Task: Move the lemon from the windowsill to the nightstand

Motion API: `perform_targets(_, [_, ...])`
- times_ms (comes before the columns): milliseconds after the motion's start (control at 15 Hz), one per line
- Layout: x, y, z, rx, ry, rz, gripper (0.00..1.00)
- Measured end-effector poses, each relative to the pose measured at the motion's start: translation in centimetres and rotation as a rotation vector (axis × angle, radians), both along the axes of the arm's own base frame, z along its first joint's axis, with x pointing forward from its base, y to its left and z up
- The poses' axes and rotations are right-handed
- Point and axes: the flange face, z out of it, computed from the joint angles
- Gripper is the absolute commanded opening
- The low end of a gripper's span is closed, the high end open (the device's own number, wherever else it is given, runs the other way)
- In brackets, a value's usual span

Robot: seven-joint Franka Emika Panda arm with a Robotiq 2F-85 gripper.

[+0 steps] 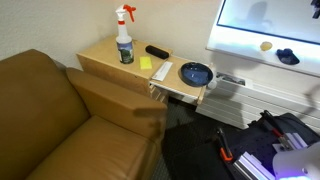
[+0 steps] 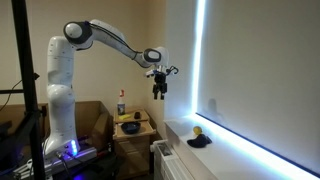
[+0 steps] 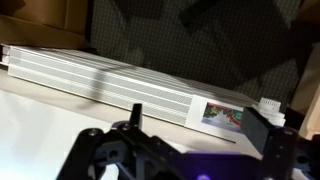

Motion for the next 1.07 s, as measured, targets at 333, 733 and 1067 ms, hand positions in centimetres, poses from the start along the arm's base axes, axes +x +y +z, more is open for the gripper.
perform_targets(333, [0.7,-0.5,0.1,-0.023,-0.002,-0.055,1.0])
perform_targets(733, [6.7,-4.6,-8.0,0.023,-0.056,-0.407,1.0])
perform_targets(1067, [10.8,-8.4,-9.4,0.013,-0.131,-0.682,1.0])
